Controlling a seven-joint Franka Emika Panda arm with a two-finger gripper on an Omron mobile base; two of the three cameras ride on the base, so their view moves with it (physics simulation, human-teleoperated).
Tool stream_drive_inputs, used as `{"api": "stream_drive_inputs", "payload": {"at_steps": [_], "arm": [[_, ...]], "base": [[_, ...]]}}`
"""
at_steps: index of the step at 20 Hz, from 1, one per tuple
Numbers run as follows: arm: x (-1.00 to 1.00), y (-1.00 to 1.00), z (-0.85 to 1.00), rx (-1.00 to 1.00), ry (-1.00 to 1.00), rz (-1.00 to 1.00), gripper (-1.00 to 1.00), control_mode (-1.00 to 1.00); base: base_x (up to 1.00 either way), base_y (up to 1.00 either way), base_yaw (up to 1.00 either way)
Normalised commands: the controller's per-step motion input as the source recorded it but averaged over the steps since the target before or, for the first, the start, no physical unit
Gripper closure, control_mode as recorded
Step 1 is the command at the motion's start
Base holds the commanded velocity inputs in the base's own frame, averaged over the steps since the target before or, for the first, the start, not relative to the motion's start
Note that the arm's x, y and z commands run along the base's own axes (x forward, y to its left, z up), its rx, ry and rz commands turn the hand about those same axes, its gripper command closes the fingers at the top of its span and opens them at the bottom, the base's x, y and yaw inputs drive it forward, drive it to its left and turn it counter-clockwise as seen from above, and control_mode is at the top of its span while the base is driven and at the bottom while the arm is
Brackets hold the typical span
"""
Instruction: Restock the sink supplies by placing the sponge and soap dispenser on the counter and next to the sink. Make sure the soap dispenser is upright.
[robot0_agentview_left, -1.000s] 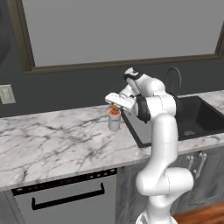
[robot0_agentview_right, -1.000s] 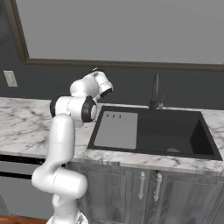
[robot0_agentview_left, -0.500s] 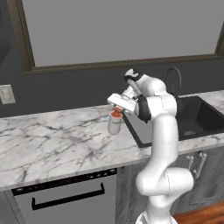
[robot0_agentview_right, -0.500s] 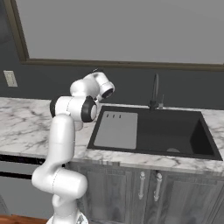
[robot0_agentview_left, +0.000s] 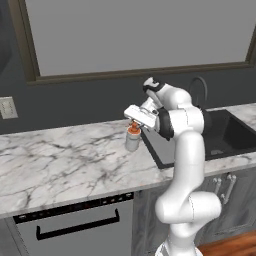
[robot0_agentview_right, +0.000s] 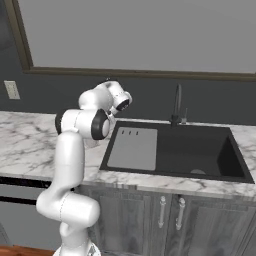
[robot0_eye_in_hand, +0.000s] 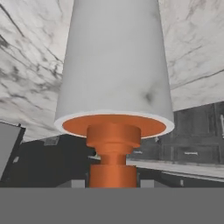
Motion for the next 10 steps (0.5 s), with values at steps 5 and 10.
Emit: {"api": "stream_drive_inputs", "payload": {"at_steps": [5,10], "arm": [[0.0,0.0,-0.04,0.0,0.0,-0.03,1.0,-1.0],[0.0,0.0,-0.15,0.0,-0.02,0.0,-1.0,-1.0]], "base": [[0.0,0.0,0.0],[0.0,0.0,0.0]]}}
